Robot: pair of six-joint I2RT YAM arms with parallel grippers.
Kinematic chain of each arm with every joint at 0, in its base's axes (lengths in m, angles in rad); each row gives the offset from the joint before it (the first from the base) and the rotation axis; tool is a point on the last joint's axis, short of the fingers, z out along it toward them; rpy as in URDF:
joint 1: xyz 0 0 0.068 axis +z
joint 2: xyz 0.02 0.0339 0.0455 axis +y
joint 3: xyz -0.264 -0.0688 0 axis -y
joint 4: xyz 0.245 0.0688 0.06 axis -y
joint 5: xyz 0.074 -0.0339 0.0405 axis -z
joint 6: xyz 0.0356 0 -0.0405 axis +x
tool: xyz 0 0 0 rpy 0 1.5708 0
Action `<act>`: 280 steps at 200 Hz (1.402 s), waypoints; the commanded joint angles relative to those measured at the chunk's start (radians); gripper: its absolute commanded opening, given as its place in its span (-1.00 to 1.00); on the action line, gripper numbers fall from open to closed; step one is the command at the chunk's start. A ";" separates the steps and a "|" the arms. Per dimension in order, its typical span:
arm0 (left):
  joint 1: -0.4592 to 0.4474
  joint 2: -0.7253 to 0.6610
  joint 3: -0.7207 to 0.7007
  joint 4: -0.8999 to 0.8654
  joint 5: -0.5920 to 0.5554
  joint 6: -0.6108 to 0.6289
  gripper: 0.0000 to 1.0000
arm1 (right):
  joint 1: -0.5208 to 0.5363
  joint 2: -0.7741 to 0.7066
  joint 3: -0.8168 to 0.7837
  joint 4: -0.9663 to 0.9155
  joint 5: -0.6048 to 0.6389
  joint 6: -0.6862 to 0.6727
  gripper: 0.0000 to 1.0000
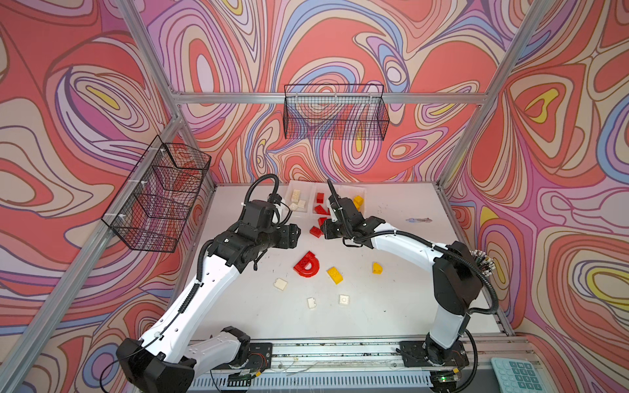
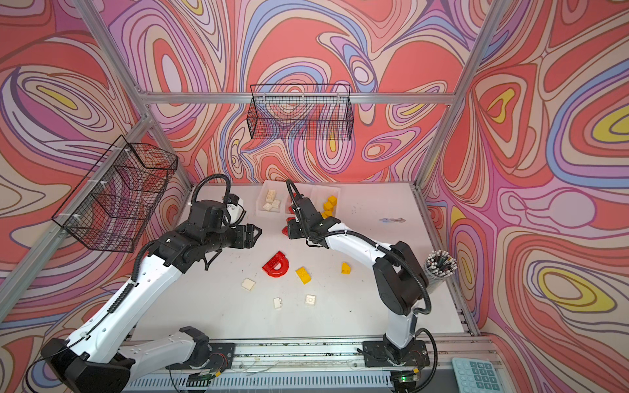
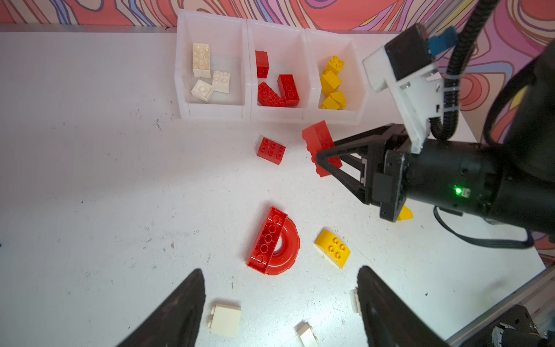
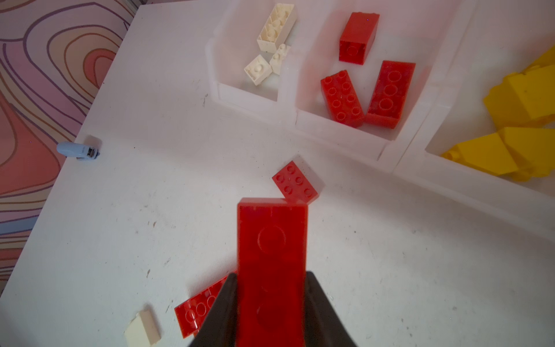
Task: Sort the legos into containers by color
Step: Place the lego in the container.
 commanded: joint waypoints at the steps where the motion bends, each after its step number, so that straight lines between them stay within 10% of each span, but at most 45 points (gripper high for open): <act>1: -0.004 -0.026 -0.002 -0.016 -0.017 0.019 0.59 | -0.036 0.058 0.072 0.035 -0.071 -0.001 -0.42; 156: -0.008 -0.028 -0.007 -0.019 -0.040 0.025 1.00 | -0.184 0.398 0.454 0.078 -0.089 -0.020 -0.41; 280: -0.008 -0.019 -0.024 -0.003 -0.039 0.035 1.00 | -0.199 0.471 0.600 0.028 -0.055 -0.062 0.34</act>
